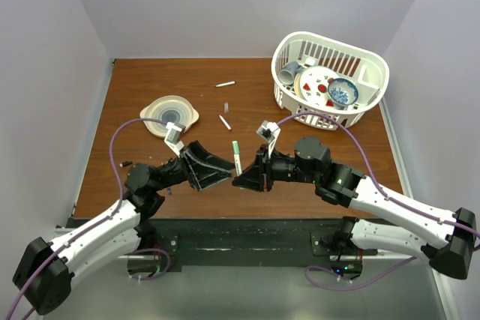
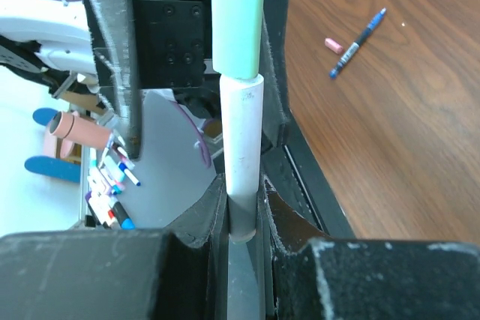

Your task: Insert the pens into the pen caps

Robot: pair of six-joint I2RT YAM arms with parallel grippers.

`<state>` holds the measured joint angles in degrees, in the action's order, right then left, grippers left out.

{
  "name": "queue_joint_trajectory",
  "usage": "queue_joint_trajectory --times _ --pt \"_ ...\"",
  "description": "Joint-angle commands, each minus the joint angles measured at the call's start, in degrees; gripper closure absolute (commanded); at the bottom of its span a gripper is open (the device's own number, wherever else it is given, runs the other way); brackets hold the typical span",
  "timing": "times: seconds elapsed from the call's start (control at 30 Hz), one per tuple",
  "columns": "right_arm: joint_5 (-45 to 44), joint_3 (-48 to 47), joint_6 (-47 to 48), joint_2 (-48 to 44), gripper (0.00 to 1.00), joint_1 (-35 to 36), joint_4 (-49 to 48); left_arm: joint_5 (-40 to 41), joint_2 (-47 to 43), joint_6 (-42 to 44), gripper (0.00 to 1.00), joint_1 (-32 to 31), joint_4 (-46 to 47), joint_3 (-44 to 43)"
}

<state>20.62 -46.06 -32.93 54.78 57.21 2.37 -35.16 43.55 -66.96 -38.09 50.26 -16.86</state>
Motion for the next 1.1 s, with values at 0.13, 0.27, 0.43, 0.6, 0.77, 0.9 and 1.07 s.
queue_joint_trajectory --times 0.13,0.27,0.43,0.6,0.77,0.9,1.07 --pt "2.84 -1.22 0.58 -2.31 1.00 0.01 -4.04 -0.62 -4.61 4.37 0.33 -0.41 1.44 -1.77" --pt "3.90 -0.35 0.41 -3.02 1.00 -0.08 -3.78 -0.96 -3.22 14.08 0.31 -0.23 -12.52 -11.13" --pt "4.16 0.01 0.93 -2.06 1.00 -0.08 -2.90 -0.18 -0.31 22.65 0.30 -0.32 -28.89 -20.57" --pt "4.87 -0.43 0.85 -0.38 1.00 -0.08 -2.90 5.53 0.22 26.44 0.27 -0.23 -34.35 -25.67" --pt "4.95 0.01 0.50 0.76 1.00 -0.08 -3.78 5.98 2.06 27.14 0.29 -0.24 -36.46 -27.25" --pt "5.22 0.18 0.15 0.85 1.00 0.01 -4.30 6.86 2.77 27.93 0.34 -0.23 -38.65 -27.70" --pt "5.30 0.45 -0.03 0.94 1.00 -0.17 -4.48 6.77 3.03 27.94 0.40 -0.23 -38.66 -27.43"
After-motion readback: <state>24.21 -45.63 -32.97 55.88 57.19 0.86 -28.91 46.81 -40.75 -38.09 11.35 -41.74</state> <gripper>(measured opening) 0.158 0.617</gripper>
